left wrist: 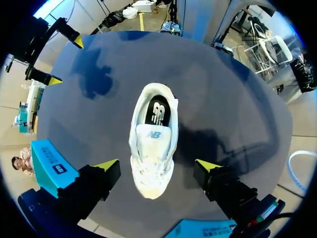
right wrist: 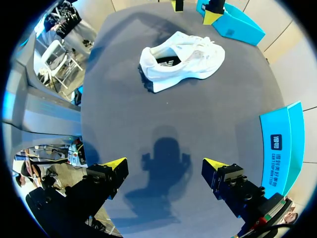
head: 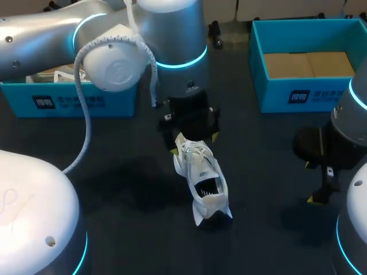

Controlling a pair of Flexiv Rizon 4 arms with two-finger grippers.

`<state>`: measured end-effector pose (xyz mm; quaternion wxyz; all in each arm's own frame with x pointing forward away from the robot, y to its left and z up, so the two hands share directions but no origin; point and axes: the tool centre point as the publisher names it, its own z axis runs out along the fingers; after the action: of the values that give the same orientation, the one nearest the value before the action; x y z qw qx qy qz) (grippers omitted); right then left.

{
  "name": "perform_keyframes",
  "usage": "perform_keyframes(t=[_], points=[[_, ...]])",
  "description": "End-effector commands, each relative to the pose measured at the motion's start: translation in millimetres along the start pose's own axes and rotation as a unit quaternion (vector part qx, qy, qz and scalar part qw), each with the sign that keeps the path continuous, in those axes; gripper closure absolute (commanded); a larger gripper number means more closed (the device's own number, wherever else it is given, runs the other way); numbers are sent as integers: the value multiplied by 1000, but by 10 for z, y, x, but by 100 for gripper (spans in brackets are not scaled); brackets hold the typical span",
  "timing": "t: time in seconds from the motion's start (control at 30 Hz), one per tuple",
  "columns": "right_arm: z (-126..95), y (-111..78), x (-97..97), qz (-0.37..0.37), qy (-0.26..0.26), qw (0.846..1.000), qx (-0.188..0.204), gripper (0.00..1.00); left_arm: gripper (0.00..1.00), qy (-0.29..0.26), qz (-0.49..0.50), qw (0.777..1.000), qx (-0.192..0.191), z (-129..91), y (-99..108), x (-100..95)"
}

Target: Take the shoe out of the shoebox, open the shoe tongue, remove and reinsert the insole, then place the shoe into the shoebox

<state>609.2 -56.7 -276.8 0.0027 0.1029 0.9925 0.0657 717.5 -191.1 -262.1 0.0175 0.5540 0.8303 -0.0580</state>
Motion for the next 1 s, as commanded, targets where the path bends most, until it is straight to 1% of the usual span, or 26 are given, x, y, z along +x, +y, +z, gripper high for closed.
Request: perform_keyframes(t=[0.03,0.07,0.1,0.13,0.17,0.2,0.27,0.3,0.33,0.37,0.77,0.8,0.83,0.87,0.93,0.97,1.0], points=[[11,-12,15,0,-2,1000,-1,0,0,15,-100,995,6,-27,-82,148],[11,-12,15,0,-2,1000,-1,0,0,17,-129,992,-1,-32,-123,187],[11,-12,15,0,-2,1000,-1,0,0,25,-187,982,-23,-36,-168,217],[11,-12,15,0,-2,1000,-1,0,0,25,-251,966,-59,-31,-210,212],[11,-12,15,0,-2,1000,-1,0,0,37,-282,957,-50,-39,-236,239],[11,-12,15,0,-2,1000,-1,0,0,60,-321,944,-45,-64,-240,244],[11,-12,15,0,-2,1000,-1,0,0,29,-414,907,-73,-67,-273,261],[11,-12,15,0,-2,1000,-1,0,0,35,-451,889,-73,-70,-288,257],[11,-12,15,0,-2,1000,-1,0,0,43,-483,873,-59,-79,-290,254],[11,-12,15,0,-2,1000,-1,0,0,34,-497,865,-62,-93,-306,265],[11,-12,15,0,-2,1000,-1,0,0,34,-497,865,-62,-93,-306,265],[11,-12,15,0,-2,1000,-1,0,0,59,-532,843,-50,-58,-336,266],[11,-12,15,0,-2,1000,-1,0,0,59,-566,821,-51,-13,-377,281],[11,-12,15,0,-2,1000,-1,0,0,42,-589,806,-50,34,-427,322],[11,-12,15,0,-2,1000,-1,0,0,27,-631,774,-48,101,-532,394],[11,-12,15,0,-2,1000,-1,0,0,29,-648,760,-42,123,-575,421],[11,-12,15,0,-2,1000,-1,0,0,39,-648,760,-34,131,-614,448]])
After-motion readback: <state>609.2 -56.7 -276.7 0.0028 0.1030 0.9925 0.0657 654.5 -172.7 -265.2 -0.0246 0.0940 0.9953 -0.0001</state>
